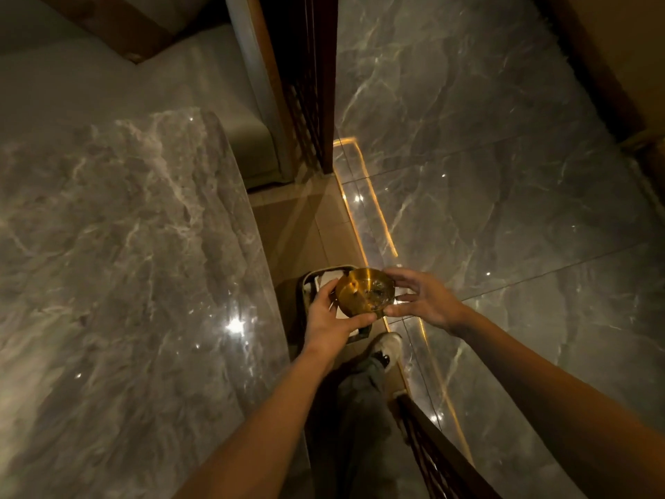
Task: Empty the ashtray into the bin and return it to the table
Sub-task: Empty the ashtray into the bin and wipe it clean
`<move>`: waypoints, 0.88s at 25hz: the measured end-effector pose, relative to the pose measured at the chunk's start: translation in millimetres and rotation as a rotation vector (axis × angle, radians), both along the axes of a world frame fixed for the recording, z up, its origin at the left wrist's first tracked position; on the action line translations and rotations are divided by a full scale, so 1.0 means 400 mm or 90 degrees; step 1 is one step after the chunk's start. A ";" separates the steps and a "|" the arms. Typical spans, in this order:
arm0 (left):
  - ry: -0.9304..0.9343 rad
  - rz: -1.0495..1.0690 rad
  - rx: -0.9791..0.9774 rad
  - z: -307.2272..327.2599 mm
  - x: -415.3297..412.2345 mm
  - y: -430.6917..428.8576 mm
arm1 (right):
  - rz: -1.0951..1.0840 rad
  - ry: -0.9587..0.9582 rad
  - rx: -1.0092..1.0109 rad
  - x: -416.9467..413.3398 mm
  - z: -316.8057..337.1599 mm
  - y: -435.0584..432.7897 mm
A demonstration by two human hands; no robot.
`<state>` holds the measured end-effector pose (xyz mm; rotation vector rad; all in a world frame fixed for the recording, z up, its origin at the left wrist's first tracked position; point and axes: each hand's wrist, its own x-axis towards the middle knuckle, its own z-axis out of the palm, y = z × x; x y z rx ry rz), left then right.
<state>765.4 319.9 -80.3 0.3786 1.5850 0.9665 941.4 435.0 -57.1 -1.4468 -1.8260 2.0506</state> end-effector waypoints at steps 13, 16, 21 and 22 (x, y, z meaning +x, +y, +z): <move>-0.037 0.167 -0.138 -0.291 0.083 0.072 | 0.082 0.016 -0.136 0.004 -0.378 0.128; -0.056 0.183 -0.169 -0.373 0.084 0.061 | 0.082 0.009 -0.161 -0.001 -0.472 0.123; -0.035 0.177 -0.241 -0.520 0.077 0.041 | 0.067 0.011 -0.199 -0.006 -0.615 0.099; -0.027 0.177 -0.253 -0.549 0.074 0.037 | 0.067 0.012 -0.206 -0.008 -0.640 0.095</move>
